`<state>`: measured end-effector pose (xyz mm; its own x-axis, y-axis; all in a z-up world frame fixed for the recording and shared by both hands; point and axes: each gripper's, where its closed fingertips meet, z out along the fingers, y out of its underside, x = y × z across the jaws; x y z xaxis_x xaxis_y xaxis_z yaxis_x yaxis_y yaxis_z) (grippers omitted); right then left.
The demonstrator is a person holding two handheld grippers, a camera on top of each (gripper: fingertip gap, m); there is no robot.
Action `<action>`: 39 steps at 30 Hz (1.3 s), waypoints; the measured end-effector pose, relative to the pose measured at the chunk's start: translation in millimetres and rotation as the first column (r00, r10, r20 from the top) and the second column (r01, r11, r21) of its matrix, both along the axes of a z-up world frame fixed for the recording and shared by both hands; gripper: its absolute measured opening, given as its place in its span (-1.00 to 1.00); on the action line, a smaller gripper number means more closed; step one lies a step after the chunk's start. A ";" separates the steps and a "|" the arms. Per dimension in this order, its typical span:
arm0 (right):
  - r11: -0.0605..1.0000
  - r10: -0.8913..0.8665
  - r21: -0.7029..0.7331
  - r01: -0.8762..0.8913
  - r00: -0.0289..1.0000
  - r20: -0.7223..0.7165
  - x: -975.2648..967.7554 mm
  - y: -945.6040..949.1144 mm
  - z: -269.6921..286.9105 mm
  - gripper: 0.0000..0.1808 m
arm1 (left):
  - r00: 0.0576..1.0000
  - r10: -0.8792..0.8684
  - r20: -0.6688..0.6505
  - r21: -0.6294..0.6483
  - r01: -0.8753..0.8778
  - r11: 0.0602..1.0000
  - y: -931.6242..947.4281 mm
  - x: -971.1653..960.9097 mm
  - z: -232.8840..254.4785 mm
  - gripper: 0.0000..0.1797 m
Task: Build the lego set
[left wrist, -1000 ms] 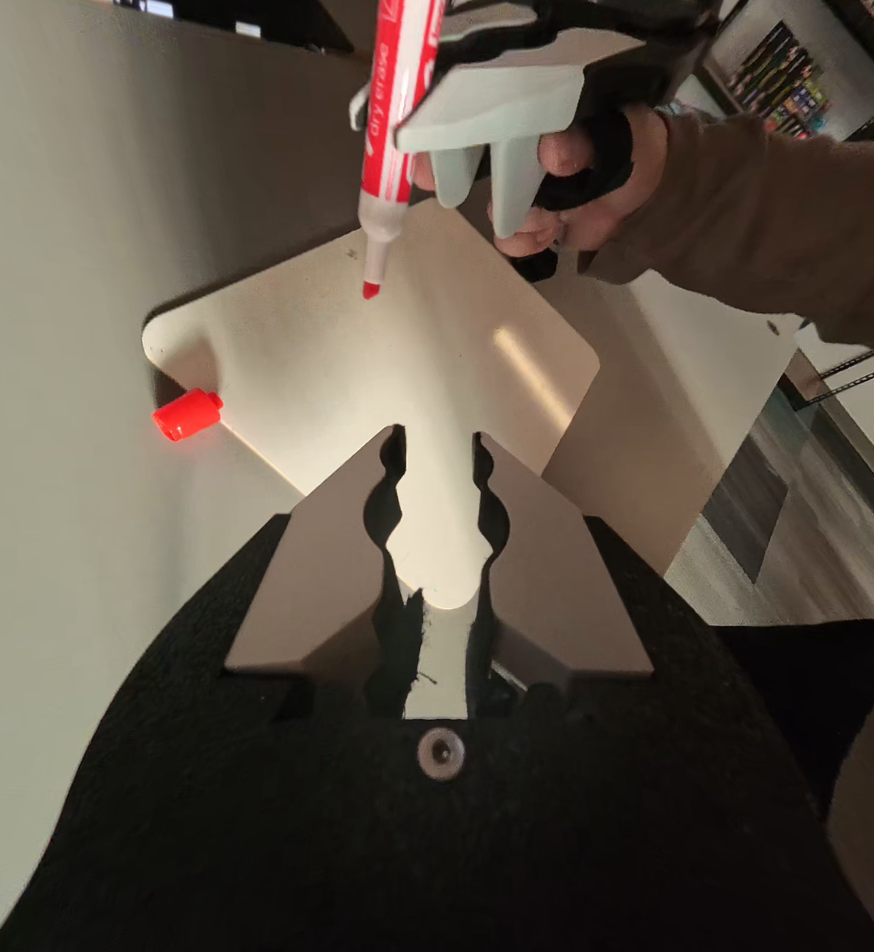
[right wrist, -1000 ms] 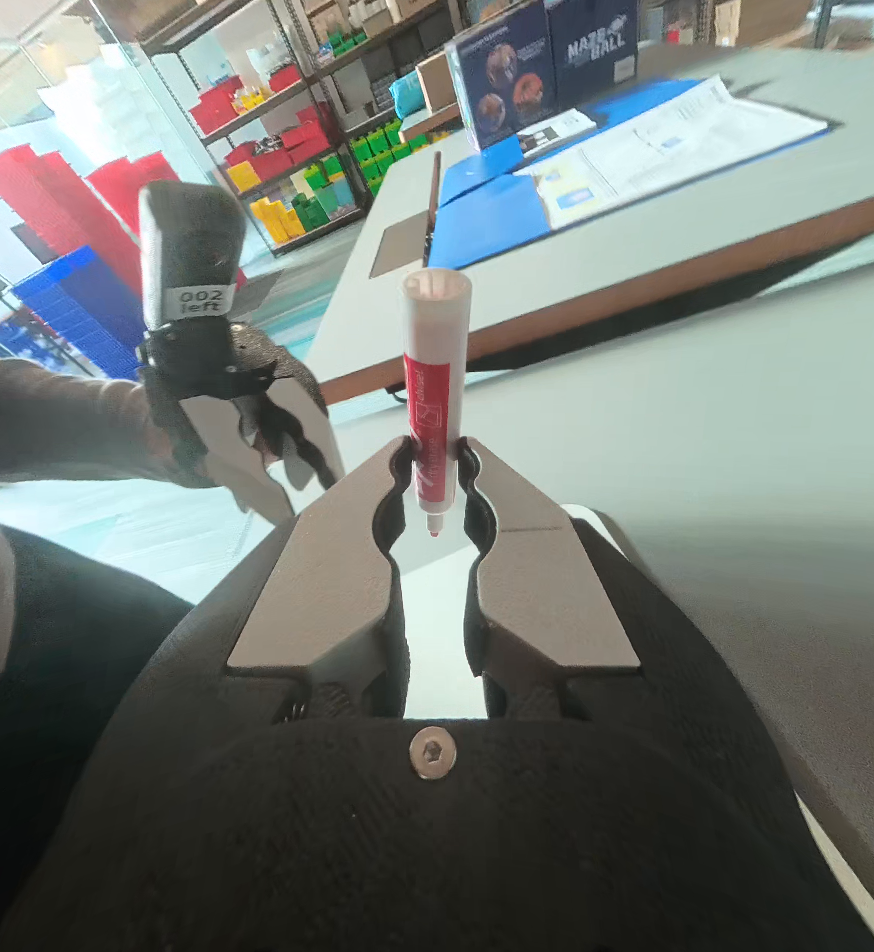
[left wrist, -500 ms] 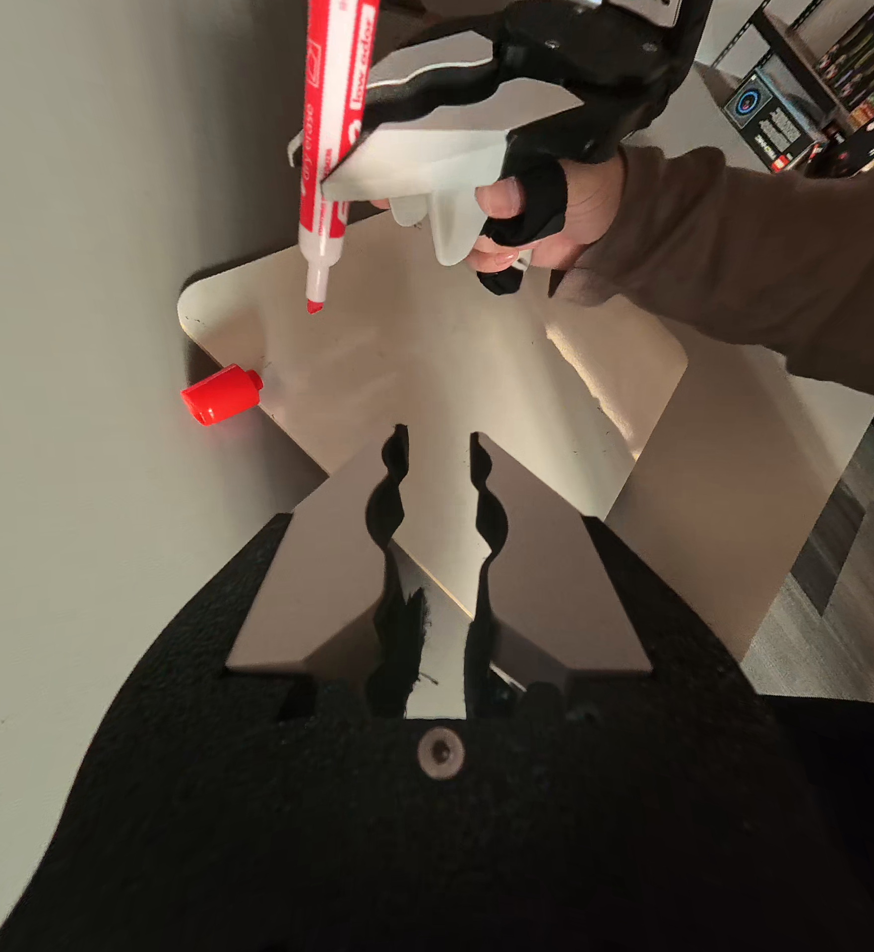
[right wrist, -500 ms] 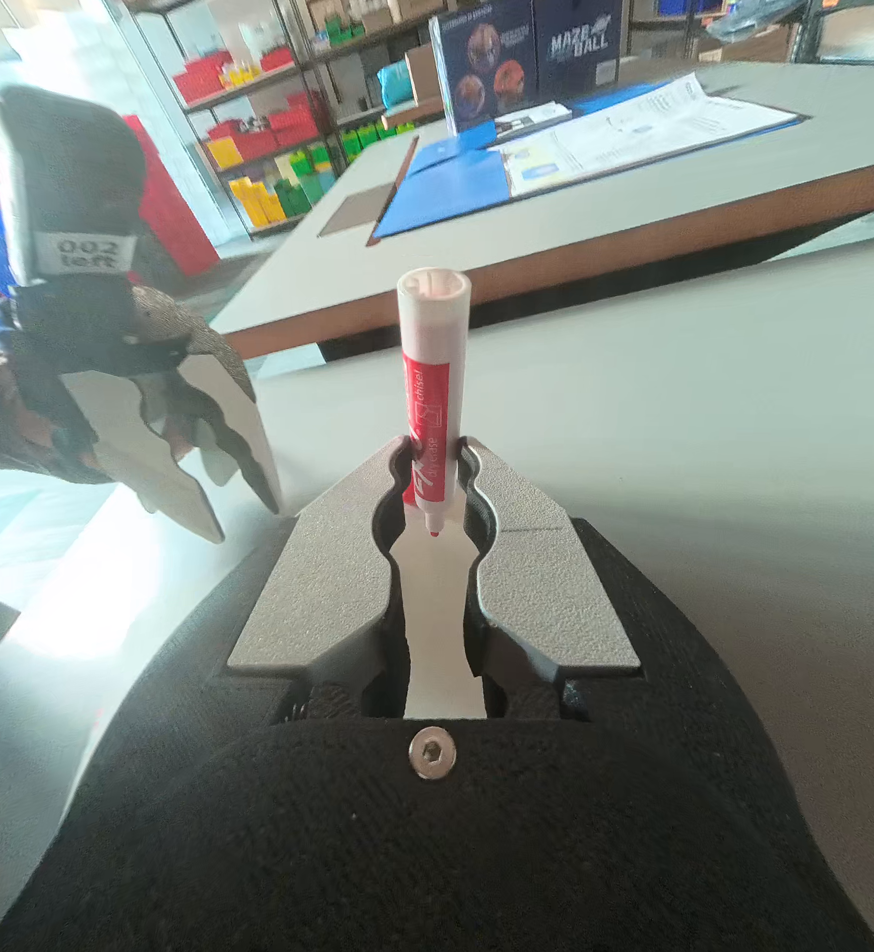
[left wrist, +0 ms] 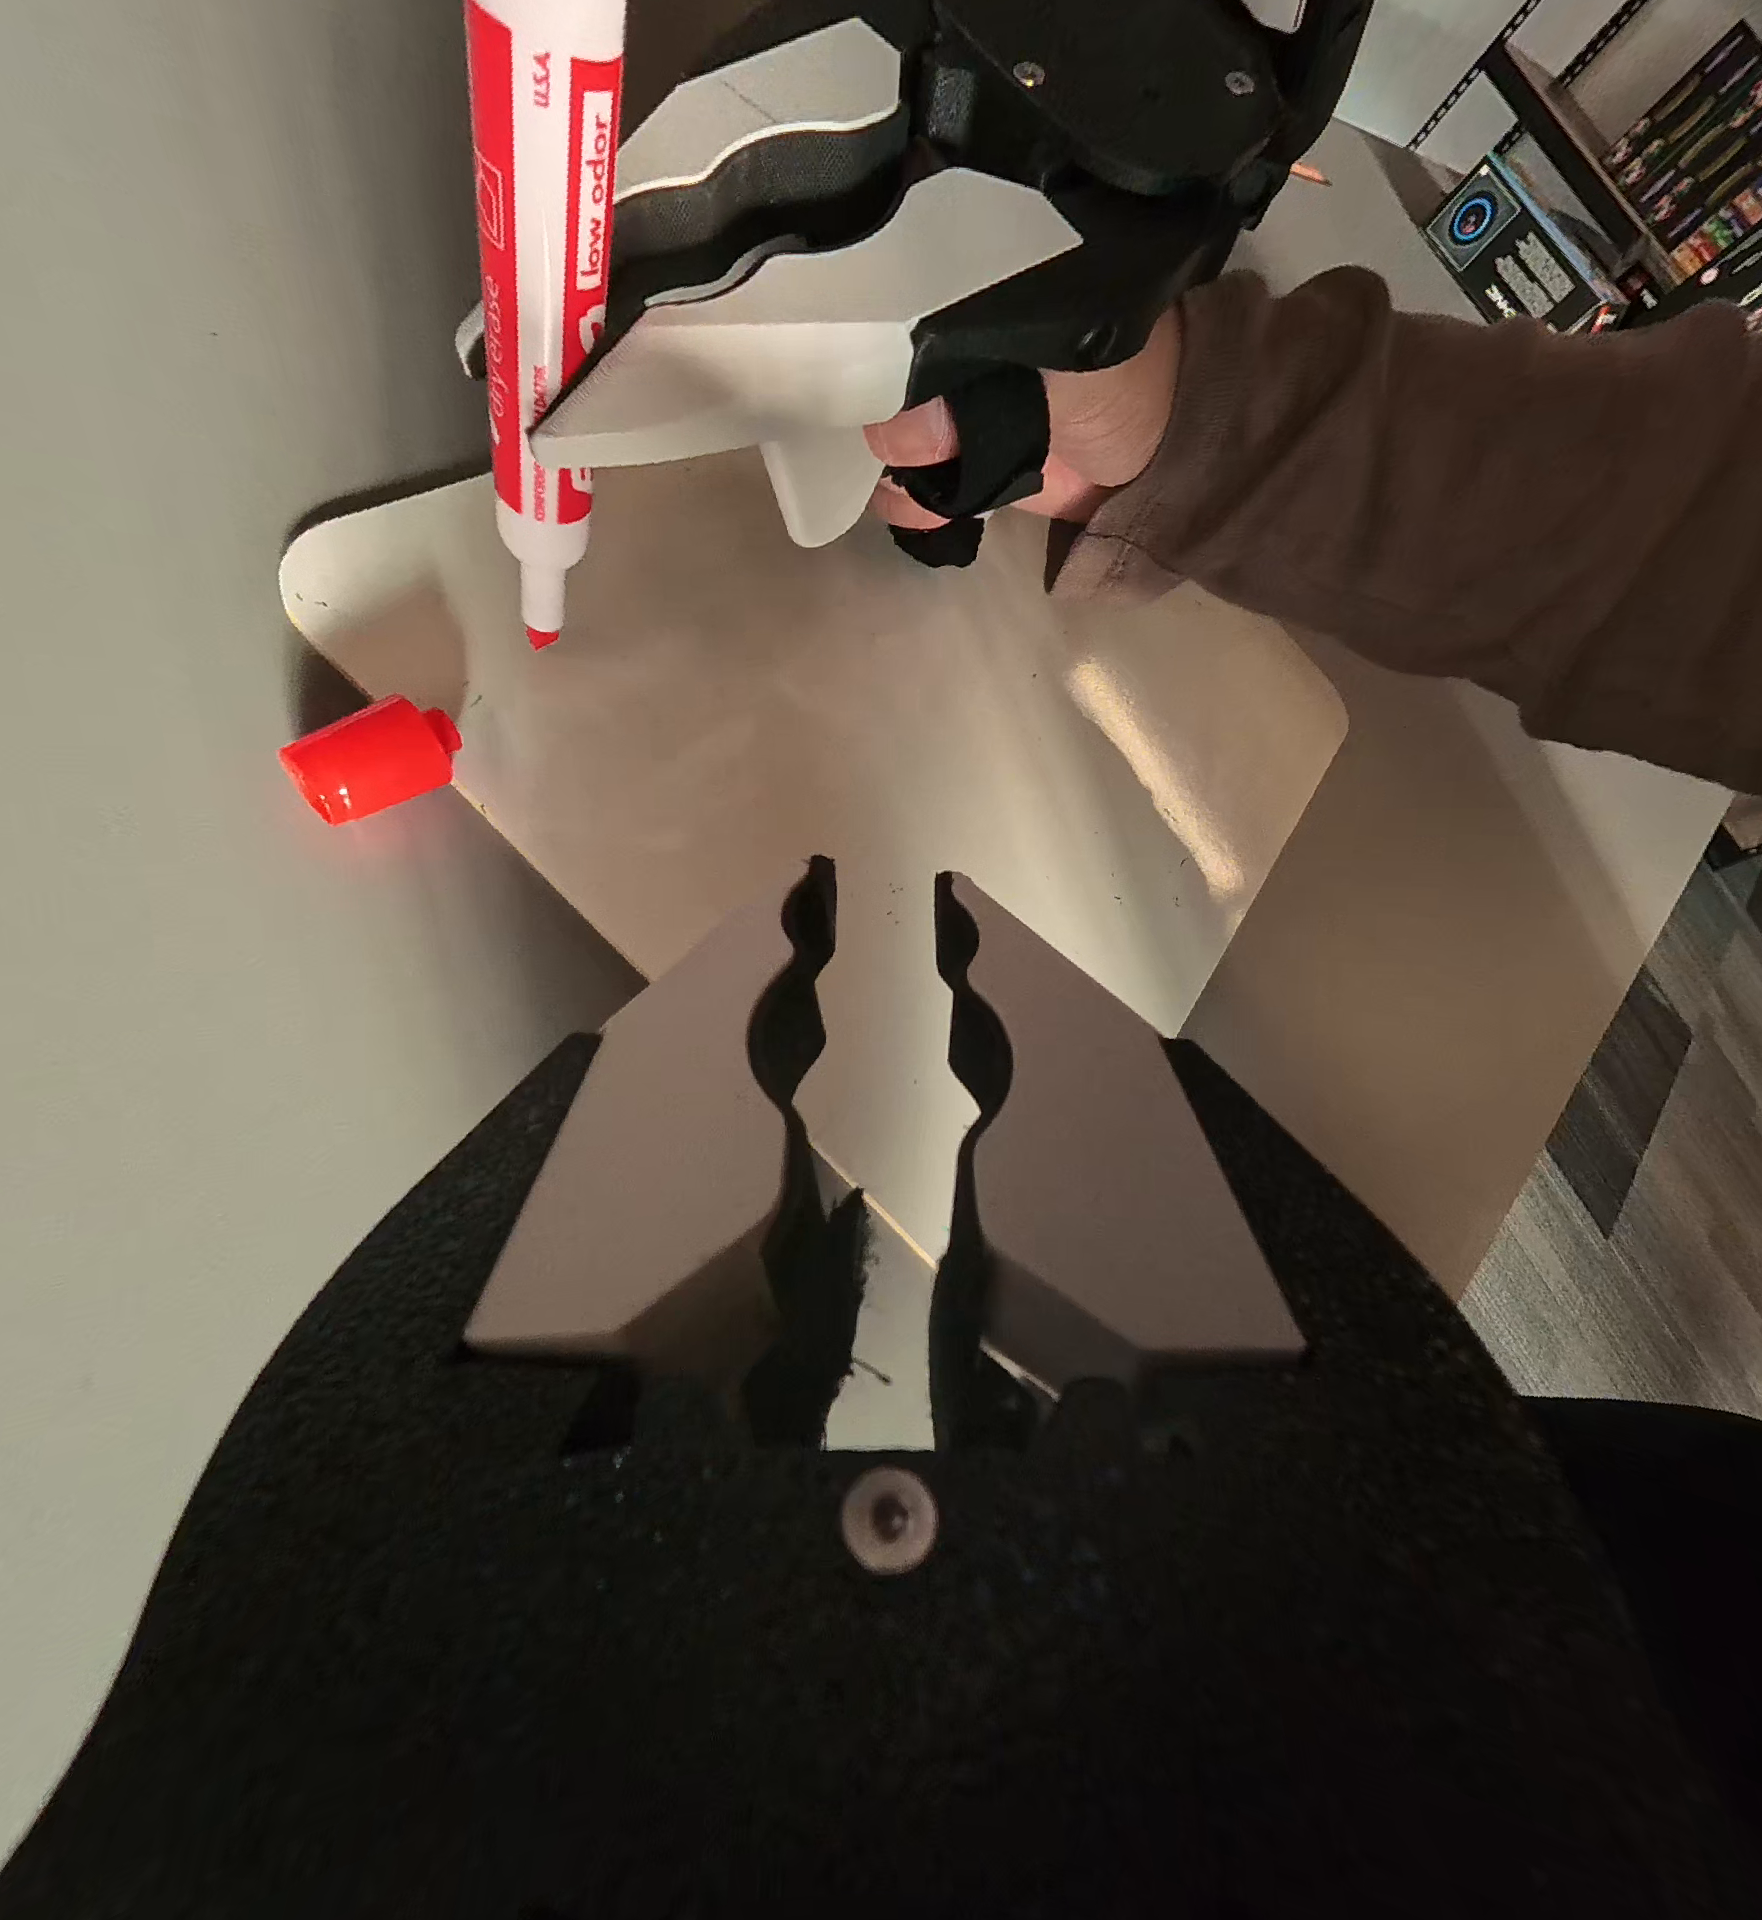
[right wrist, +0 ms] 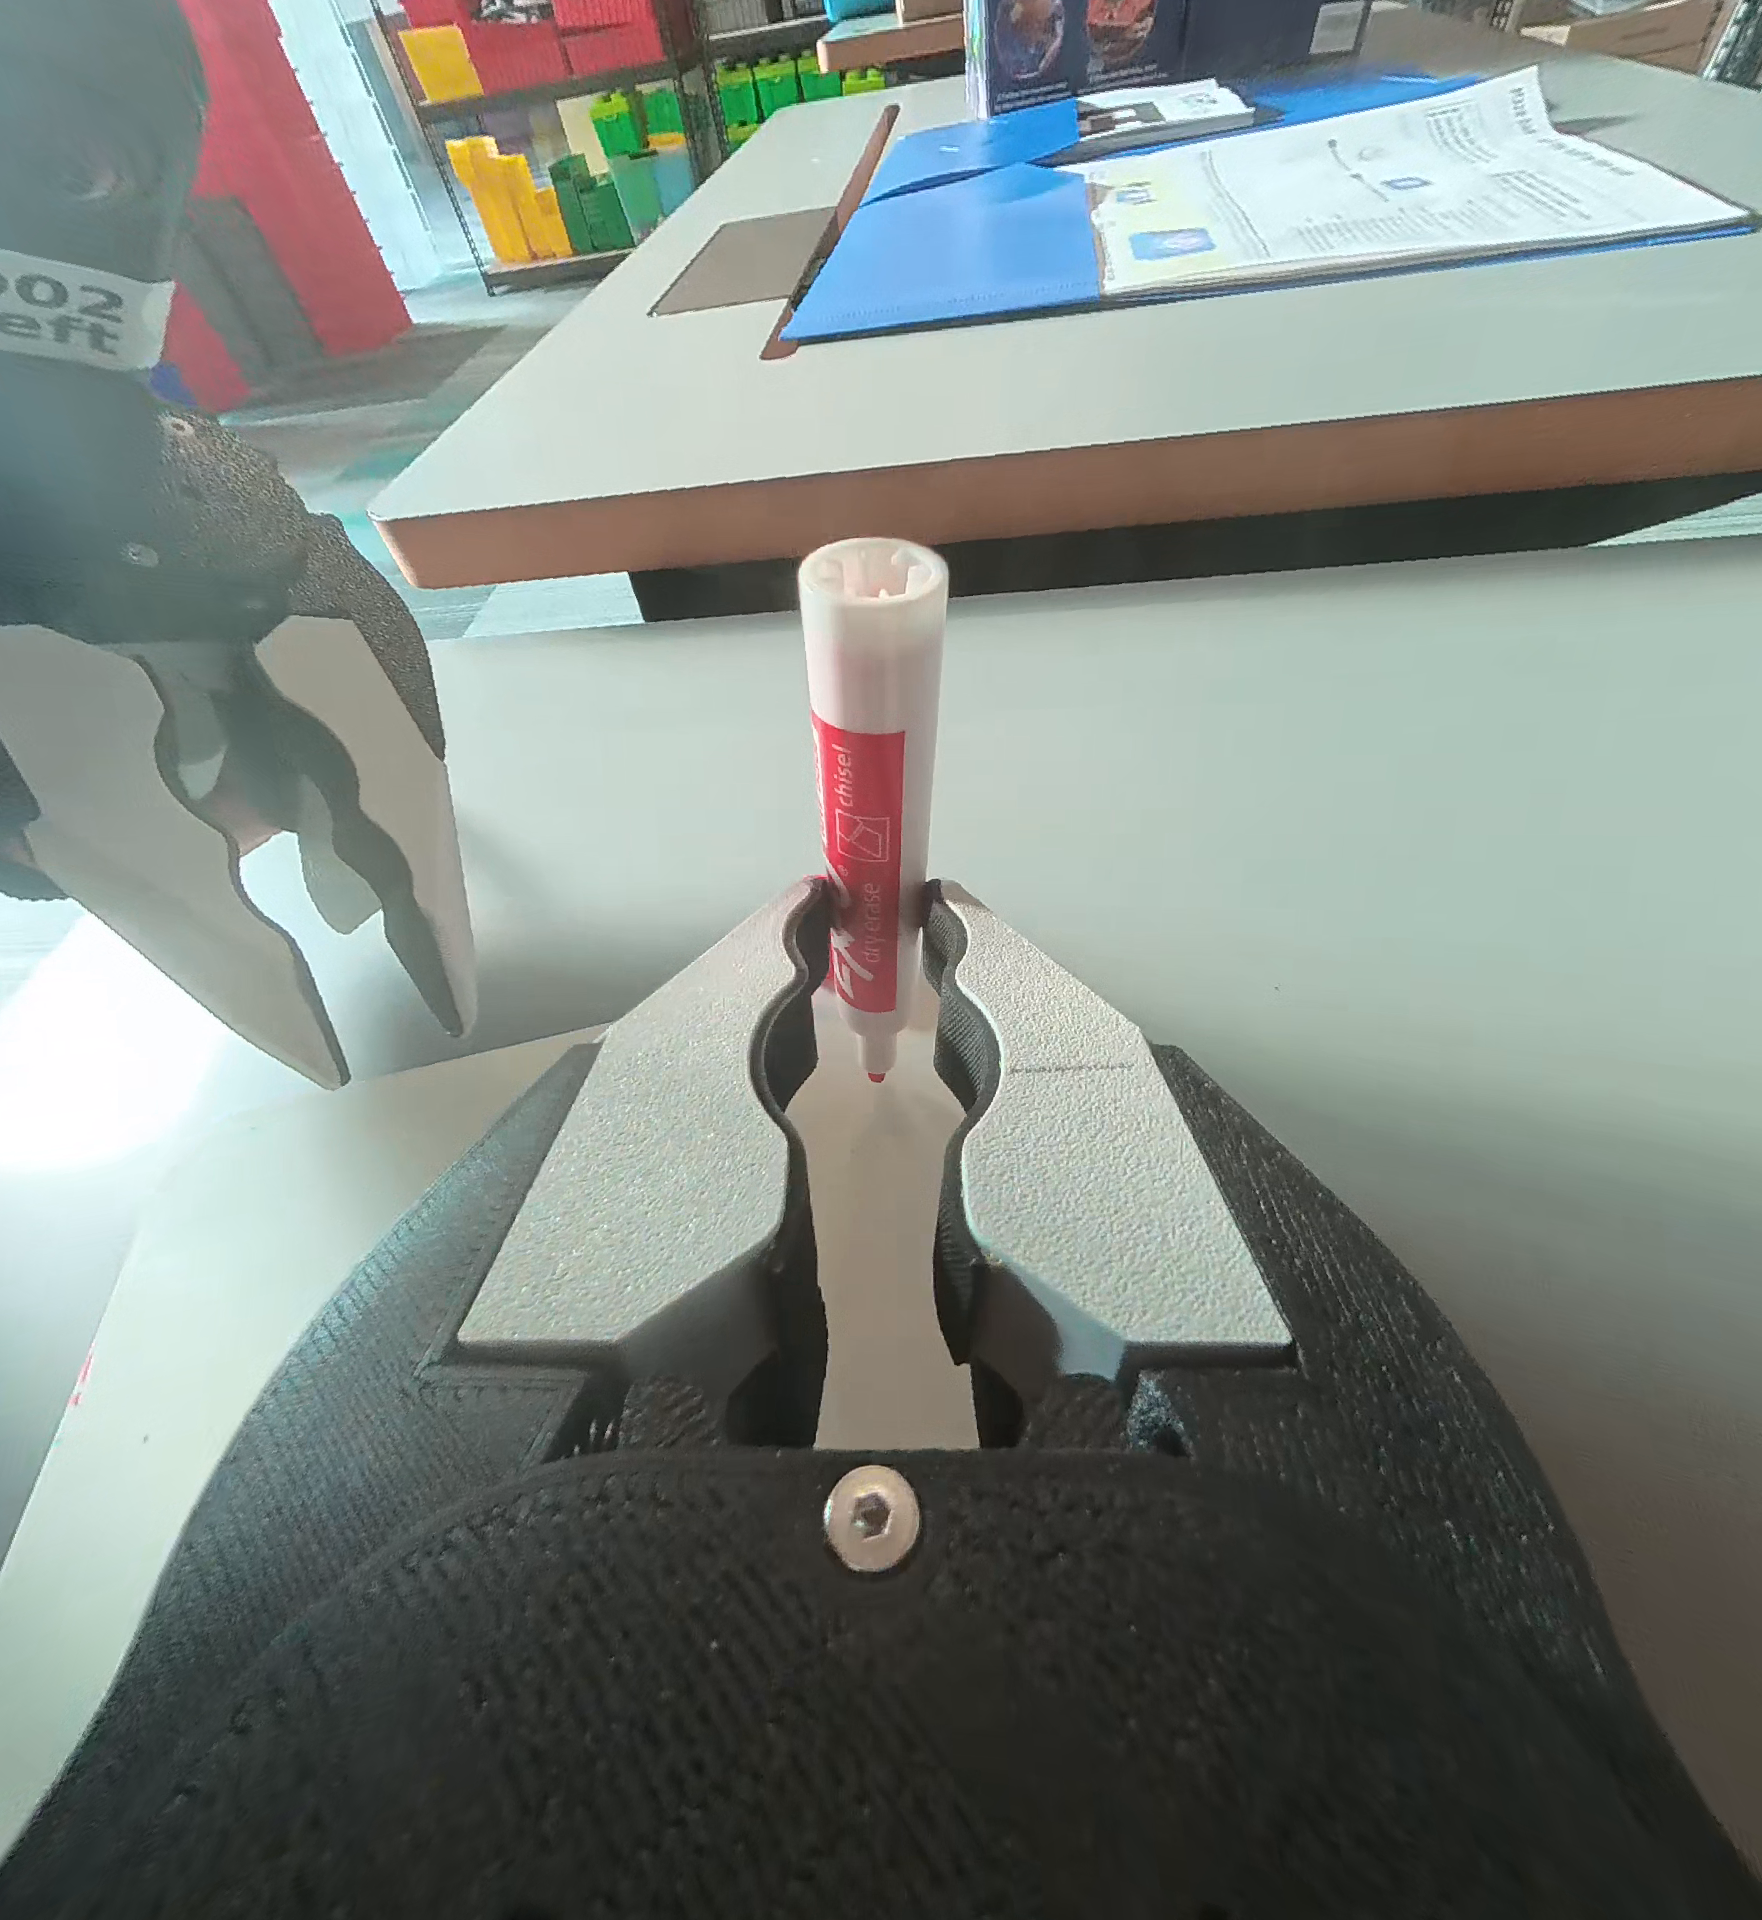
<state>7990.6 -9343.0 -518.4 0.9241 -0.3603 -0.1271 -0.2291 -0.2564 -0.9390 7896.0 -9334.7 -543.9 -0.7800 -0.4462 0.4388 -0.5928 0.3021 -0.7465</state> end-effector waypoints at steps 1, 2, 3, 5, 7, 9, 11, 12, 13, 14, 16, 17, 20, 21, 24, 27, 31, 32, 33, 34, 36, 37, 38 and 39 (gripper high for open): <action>1.000 0.000 -0.001 0.000 1.000 0.001 0.7 0.4 -0.1 -0.83 | 1.000 0.002 0.001 0.000 -0.002 1.000 0.6 0.4 0.0 -0.81; 1.000 0.000 -0.004 0.000 1.000 0.002 1.3 0.6 -0.7 -0.83 | 1.000 0.002 0.000 -0.001 -0.002 1.000 1.1 0.8 -0.4 -0.81; 1.000 0.000 -0.008 0.000 1.000 0.004 1.8 0.7 -1.2 -0.83 | 1.000 0.003 -0.001 -0.003 -0.003 1.000 1.6 0.9 -1.1 -0.81; 1.000 0.001 -0.014 -0.001 1.000 0.005 2.0 1.1 -2.5 -0.83 | 1.000 0.003 -0.006 -0.005 -0.003 1.000 1.4 0.3 -2.0 -0.81; 1.000 0.001 -0.014 -0.001 1.000 0.006 2.3 1.9 -2.5 -0.83 | 1.000 0.004 -0.010 -0.008 -0.004 1.000 1.9 0.1 -2.4 -0.82; 1.000 0.008 -0.019 -0.008 1.000 0.006 1.4 2.4 -2.1 -0.83 | 1.000 0.003 -0.011 -0.007 -0.003 1.000 2.1 -0.2 -3.0 -0.82; 1.000 0.021 -0.022 -0.021 1.000 0.001 -1.6 3.1 -1.9 -0.83 | 1.000 0.003 -0.013 -0.006 -0.003 1.000 1.9 -0.5 -3.5 -0.82; 0.999 0.029 -0.022 -0.029 1.000 -0.005 -3.5 3.9 -2.2 -0.83 | 1.000 0.004 -0.014 -0.007 -0.004 1.000 2.3 -0.4 -4.0 -0.82; 0.999 0.038 -0.020 -0.038 0.999 -0.013 -5.2 4.5 -2.4 -0.83 | 1.000 0.006 -0.015 -0.007 -0.006 1.000 2.5 -0.2 -4.2 -0.82; 0.999 0.047 -0.019 -0.047 0.999 -0.022 -7.7 4.6 -2.7 -0.82 | 1.000 0.007 -0.017 -0.006 -0.007 1.000 2.5 -0.2 -4.4 -0.82; 0.998 0.059 -0.014 -0.059 0.998 -0.036 -11.0 4.6 -3.4 -0.82 | 1.000 0.008 -0.020 -0.007 -0.008 1.000 2.7 -0.3 -4.8 -0.82; 0.998 0.058 -0.013 -0.058 0.998 -0.038 -11.1 4.6 -3.6 -0.83 | 1.000 0.009 -0.022 -0.008 -0.009 1.000 3.0 -0.2 -5.1 -0.82; 0.999 0.033 -0.012 -0.033 0.999 -0.025 -6.3 3.4 -3.2 -0.83 | 1.000 0.010 -0.025 -0.005 -0.010 1.000 4.4 0.5 -7.2 -0.83; 1.000 0.020 -0.014 -0.020 1.000 -0.019 -4.1 2.3 -3.2 -0.83 | 1.000 0.010 -0.028 -0.006 -0.010 1.000 4.9 0.6 -7.7 -0.83; 1.000 0.005 -0.022 -0.005 1.000 -0.013 -1.5 -1.0 -3.0 -0.82 | 0.999 0.009 -0.034 -0.004 -0.010 1.000 5.5 0.2 -8.3 -0.83; 1.000 0.017 -0.021 -0.017 1.000 -0.025 -5.3 -2.7 -3.4 -0.83 | 0.999 0.009 -0.036 -0.003 -0.009 1.000 6.1 0.3 -9.1 -0.83; 0.999 0.048 -0.012 -0.049 0.997 -0.056 -12.6 -2.6 -3.7 -0.83 | 0.999 0.012 -0.041 -0.006 -0.012 1.000 5.9 1.2 -10.2 -0.84; 0.999 0.052 -0.009 -0.053 0.997 -0.064 -12.1 -2.5 -3.4 -0.83 | 0.999 0.012 -0.042 -0.007 -0.013 1.000 6.2 2.0 -10.4 -0.84; 0.999 0.038 -0.005 -0.039 0.997 -0.061 -9.5 -3.2 -2.0 -0.83 | 0.999 0.012 -0.043 -0.008 -0.013 1.000 6.3 2.4 -10.3 -0.84; 1.000 0.012 0.007 -0.012 0.999 -0.053 -5.6 -5.4 0.1 -0.83 | 0.999 0.013 -0.043 -0.007 -0.013 1.000 6.6 3.2 -10.3 -0.84; 0.999 -0.027 0.018 0.028 0.998 -0.052 -0.9 -11.2 0.6 -0.83 | 0.999 0.013 -0.041 -0.007 -0.013 1.000 6.7 4.0 -9.8 -0.84; 0.999 -0.030 0.014 0.031 0.998 -0.055 -0.6 -12.4 -0.4 -0.83 | 0.999 0.012 -0.042 -0.008 -0.013 1.000 6.6 3.9 -9.4 -0.84; 0.999 -0.028 0.014 0.029 0.998 -0.060 -0.9 -12.5 -0.9 -0.83 | 0.999 0.012 -0.043 -0.008 -0.012 1.000 6.5 3.9 -9.5 -0.84; 0.999 -0.028 0.021 0.029 0.998 -0.062 -1.4 -12.0 -0.6 -0.83 | 0.999 0.011 -0.043 -0.007 -0.011 1.000 6.4 4.2 -9.7 -0.84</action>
<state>7989.2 -9355.0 -519.0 0.9038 -0.3826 -0.1916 -0.2934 -0.2281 -0.9284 7900.2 -9328.3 -553.6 -0.7552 -0.4516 0.4752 -0.6279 0.2902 -0.7221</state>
